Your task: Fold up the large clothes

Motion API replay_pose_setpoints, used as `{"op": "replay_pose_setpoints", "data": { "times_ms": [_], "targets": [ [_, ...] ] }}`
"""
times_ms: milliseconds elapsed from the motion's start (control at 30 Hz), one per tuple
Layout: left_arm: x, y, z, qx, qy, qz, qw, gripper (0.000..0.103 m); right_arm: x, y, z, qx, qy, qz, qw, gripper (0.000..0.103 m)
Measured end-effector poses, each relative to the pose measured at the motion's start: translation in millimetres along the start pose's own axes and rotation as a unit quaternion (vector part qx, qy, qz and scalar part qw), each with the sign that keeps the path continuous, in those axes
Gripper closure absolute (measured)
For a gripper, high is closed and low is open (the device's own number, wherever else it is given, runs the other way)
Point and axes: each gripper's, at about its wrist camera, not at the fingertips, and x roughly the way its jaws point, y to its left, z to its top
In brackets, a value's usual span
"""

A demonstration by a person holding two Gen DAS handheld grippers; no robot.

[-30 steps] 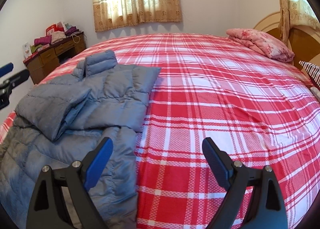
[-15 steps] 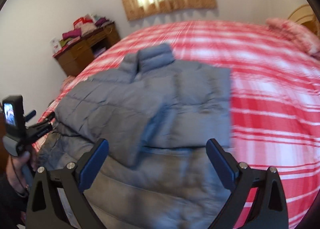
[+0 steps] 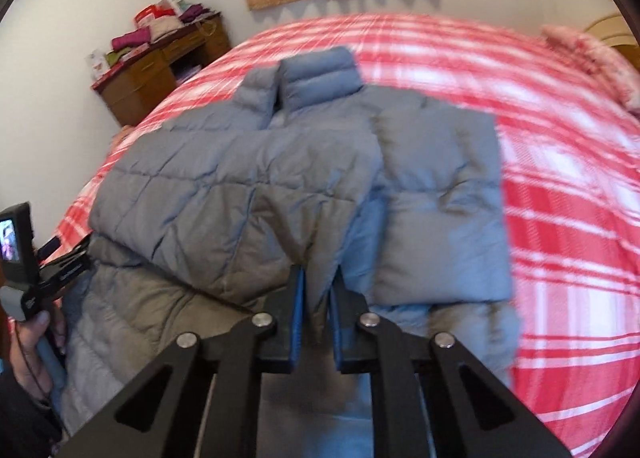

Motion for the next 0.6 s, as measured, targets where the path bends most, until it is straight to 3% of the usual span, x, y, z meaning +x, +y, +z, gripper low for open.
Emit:
{"op": "replay_pose_setpoints", "data": {
  "times_ms": [333,367,467,600],
  "targets": [
    [2.5,3.1,2.1,-0.004,0.020,-0.018,0.9996,0.014,0.6,-30.8,-9.4,0.021,0.024,-0.027,0.999,0.091],
    [0.6,3.1,4.6,-0.003,0.027,-0.026,0.9993,0.014,-2.8,-34.1,-9.9,0.025,0.020,-0.029,0.999,0.089],
    [-18.5,7.9,22.9,-0.011,0.022,-0.059,0.9980,0.014,-17.7,-41.6,-3.5,0.047,-0.001,-0.029,0.998,0.068],
    [-53.0,1.5,60.9,-0.022,-0.030,-0.104,0.9938,0.014,-40.1,-33.6,12.0,0.041,-0.043,-0.057,0.997,0.065]
  ]
}}
